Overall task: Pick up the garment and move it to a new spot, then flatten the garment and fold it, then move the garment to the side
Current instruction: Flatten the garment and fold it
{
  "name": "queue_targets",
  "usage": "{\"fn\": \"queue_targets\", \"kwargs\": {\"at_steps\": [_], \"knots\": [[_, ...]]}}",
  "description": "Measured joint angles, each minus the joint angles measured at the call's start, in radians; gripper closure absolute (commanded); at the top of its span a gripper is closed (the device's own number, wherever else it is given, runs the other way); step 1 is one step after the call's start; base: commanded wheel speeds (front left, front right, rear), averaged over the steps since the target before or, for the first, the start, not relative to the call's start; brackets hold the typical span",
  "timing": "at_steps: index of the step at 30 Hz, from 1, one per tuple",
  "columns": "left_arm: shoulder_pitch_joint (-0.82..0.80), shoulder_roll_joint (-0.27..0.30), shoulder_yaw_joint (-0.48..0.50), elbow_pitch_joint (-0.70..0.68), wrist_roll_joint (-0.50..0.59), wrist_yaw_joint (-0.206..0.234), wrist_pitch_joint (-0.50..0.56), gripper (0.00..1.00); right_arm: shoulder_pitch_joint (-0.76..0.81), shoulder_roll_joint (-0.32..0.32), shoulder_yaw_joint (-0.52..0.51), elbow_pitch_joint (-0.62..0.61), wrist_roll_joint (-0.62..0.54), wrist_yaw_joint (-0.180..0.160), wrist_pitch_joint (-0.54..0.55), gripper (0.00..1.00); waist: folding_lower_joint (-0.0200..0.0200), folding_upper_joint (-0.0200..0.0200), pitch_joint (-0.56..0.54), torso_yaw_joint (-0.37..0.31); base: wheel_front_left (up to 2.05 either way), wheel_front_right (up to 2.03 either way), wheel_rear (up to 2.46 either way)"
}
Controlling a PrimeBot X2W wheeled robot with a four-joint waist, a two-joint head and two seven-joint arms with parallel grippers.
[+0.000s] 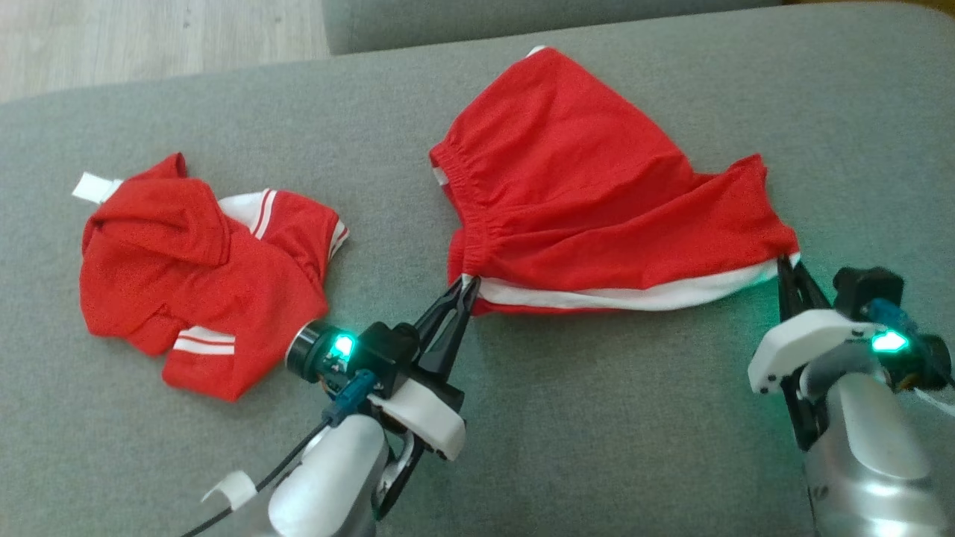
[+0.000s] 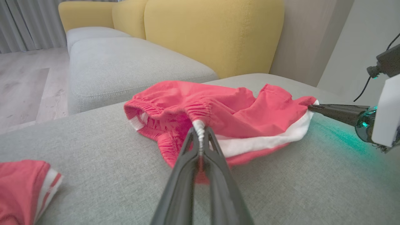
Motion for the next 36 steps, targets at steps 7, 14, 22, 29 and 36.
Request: {"fn": "queue_targets", "kwargs": {"at_steps": [7,14,22,29,36], "knots": [[-0.003,0.032,0.018,-0.014,-0.008,0.009,-0.001,1.0,-0.001,0.0,0.068,-0.155,0.106,0.0,-0.008,1.0,0.0,0.0,-0.046,-0.014,0.0,0.0,0.0],[-0.128,0.07,0.047,-0.054,-0.032,-0.014,0.048,1.0,-0.082,-0.003,0.138,-0.37,0.226,0.0,0.083,1.0,-0.0001,0.0,-0.097,-0.021,0.0,0.0,0.0],[-0.351,0.095,0.093,-0.07,-0.065,-0.037,0.109,1.0,-0.24,-0.036,0.151,-0.473,0.319,0.0,0.123,1.0,0.0,0.0,-0.151,-0.018,0.0,0.0,0.0],[-0.42,0.115,0.109,-0.125,-0.075,-0.043,0.142,1.0,-0.261,-0.039,0.157,-0.557,0.318,0.0,0.128,1.0,-0.0001,0.0,-0.19,-0.017,0.0,0.0,0.0],[-0.324,0.184,0.092,-0.258,-0.098,-0.046,0.243,1.0,-0.123,-0.036,0.131,-0.692,0.293,0.0,0.206,1.0,-0.0001,0.0,-0.183,-0.017,0.0,0.0,0.0]]}}
